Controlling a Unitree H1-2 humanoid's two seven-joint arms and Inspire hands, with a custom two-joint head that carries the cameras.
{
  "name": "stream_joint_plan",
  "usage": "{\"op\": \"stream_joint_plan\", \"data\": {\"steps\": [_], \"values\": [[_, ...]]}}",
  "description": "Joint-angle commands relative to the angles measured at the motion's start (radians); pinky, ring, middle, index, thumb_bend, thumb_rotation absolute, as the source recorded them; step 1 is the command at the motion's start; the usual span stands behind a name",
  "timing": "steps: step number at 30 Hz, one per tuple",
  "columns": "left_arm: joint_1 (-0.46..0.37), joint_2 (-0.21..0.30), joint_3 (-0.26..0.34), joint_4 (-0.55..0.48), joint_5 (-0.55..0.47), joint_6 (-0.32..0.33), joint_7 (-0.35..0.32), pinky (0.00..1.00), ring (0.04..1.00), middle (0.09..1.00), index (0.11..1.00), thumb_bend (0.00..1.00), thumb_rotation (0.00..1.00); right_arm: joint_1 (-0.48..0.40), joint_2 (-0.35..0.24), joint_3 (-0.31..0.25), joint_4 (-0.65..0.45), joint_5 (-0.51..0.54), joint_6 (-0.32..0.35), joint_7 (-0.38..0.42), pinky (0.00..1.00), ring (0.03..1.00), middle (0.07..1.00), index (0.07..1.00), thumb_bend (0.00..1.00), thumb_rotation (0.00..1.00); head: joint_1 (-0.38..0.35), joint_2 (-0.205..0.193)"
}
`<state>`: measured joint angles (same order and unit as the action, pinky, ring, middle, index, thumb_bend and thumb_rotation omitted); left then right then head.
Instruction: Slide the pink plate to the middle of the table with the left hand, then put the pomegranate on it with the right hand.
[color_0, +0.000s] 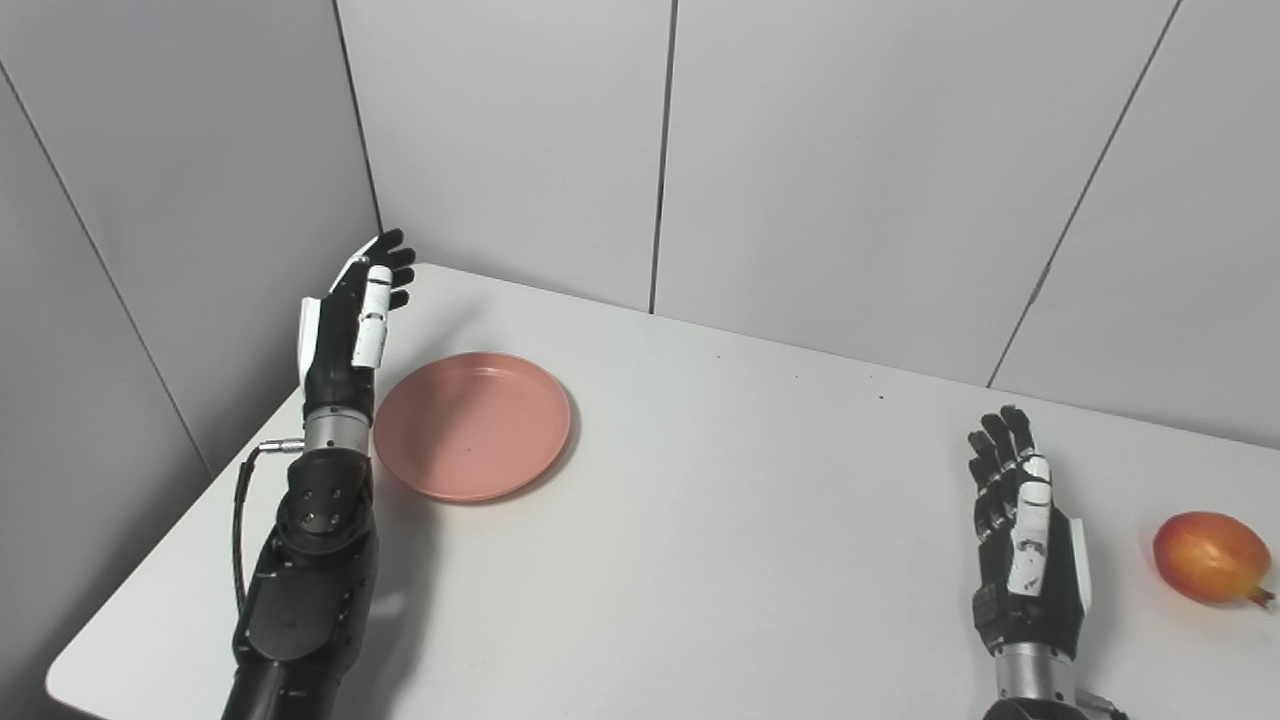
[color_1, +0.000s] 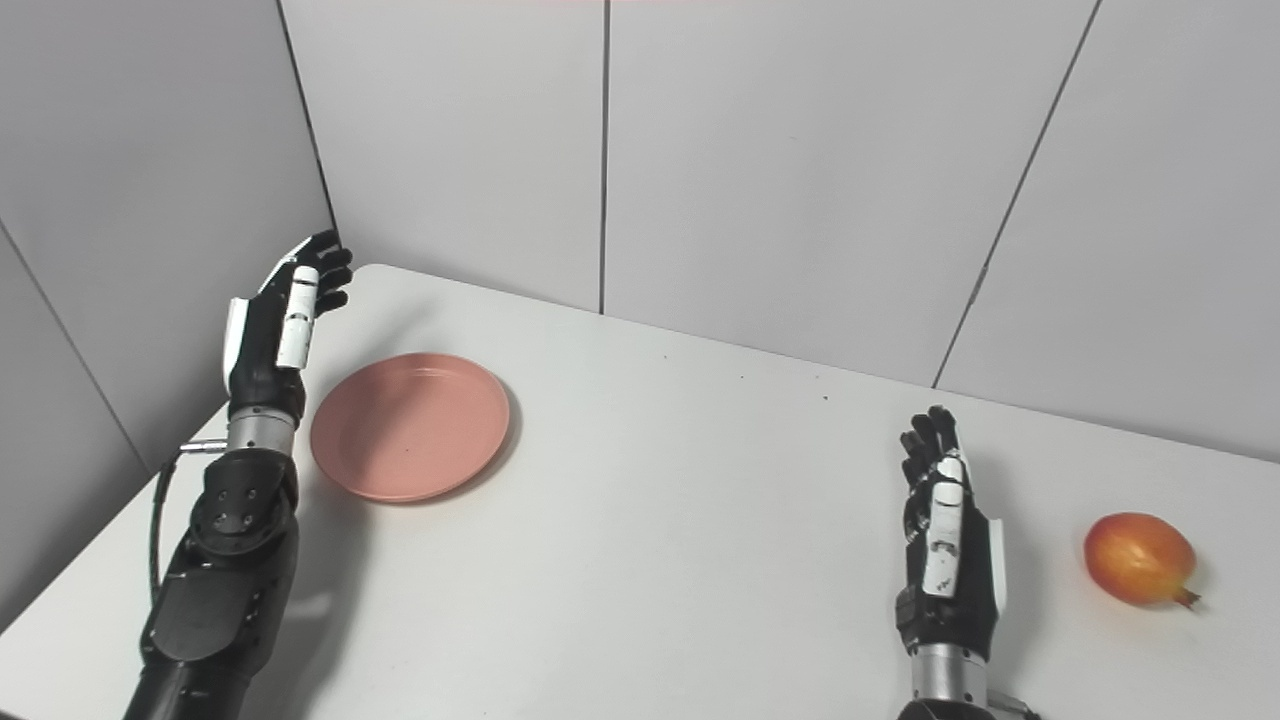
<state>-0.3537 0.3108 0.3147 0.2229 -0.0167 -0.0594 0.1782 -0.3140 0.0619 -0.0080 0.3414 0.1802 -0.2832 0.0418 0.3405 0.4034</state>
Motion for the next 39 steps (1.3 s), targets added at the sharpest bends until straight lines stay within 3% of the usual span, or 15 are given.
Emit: {"op": "stream_joint_plan", "data": {"steps": [1, 11, 19, 23, 29, 37, 39], "values": [[-0.021, 0.039, 0.008, -0.009, -0.004, -0.036, -0.011, 0.78, 0.804, 0.799, 0.780, 0.30, 0.99, 0.078, -0.031, -0.017, 0.067, -0.001, -0.014, 0.020, 1.00, 0.943, 0.935, 0.933, 0.48, 0.96, 0.002, 0.001], [-0.021, 0.057, 0.028, 0.082, -0.043, -0.068, -0.025, 0.76, 0.785, 0.783, 0.766, 0.30, 0.94, 0.077, -0.028, -0.017, 0.068, -0.002, -0.020, 0.019, 1.00, 0.938, 0.933, 0.932, 0.49, 0.96, 0.007, 0.004], [-0.026, 0.082, 0.002, 0.172, -0.016, -0.118, -0.033, 0.74, 0.789, 0.793, 0.776, 0.32, 0.95, 0.075, -0.026, -0.023, 0.080, 0.005, -0.038, 0.020, 0.99, 0.933, 0.928, 0.927, 0.48, 0.95, 0.012, 0.004], [-0.033, 0.080, 0.007, 0.207, -0.056, -0.129, -0.054, 0.72, 0.780, 0.789, 0.769, 0.31, 0.92, 0.073, -0.029, -0.020, 0.086, 0.002, -0.044, 0.022, 0.99, 0.934, 0.930, 0.929, 0.49, 0.95, 0.013, 0.004], [-0.040, 0.076, 0.000, 0.243, -0.096, -0.133, -0.090, 0.80, 0.828, 0.829, 0.809, 0.31, 0.94, 0.076, -0.029, -0.021, 0.078, 0.013, -0.032, 0.026, 1.00, 0.935, 0.928, 0.929, 0.48, 0.95, 0.016, 0.007], [-0.064, 0.038, 0.028, 0.309, -0.193, -0.155, -0.122, 0.79, 0.809, 0.799, 0.775, 0.30, 0.91, 0.075, -0.026, -0.021, 0.075, 0.013, -0.031, 0.018, 1.00, 0.937, 0.930, 0.929, 0.47, 0.95, 0.017, 0.008], [-0.068, 0.032, 0.027, 0.319, -0.211, -0.160, -0.140, 0.80, 0.815, 0.806, 0.782, 0.30, 0.96, 0.075, -0.025, -0.021, 0.076, 0.012, -0.035, 0.017, 1.00, 0.934, 0.927, 0.926, 0.46, 0.95, 0.016, 0.010]]}}
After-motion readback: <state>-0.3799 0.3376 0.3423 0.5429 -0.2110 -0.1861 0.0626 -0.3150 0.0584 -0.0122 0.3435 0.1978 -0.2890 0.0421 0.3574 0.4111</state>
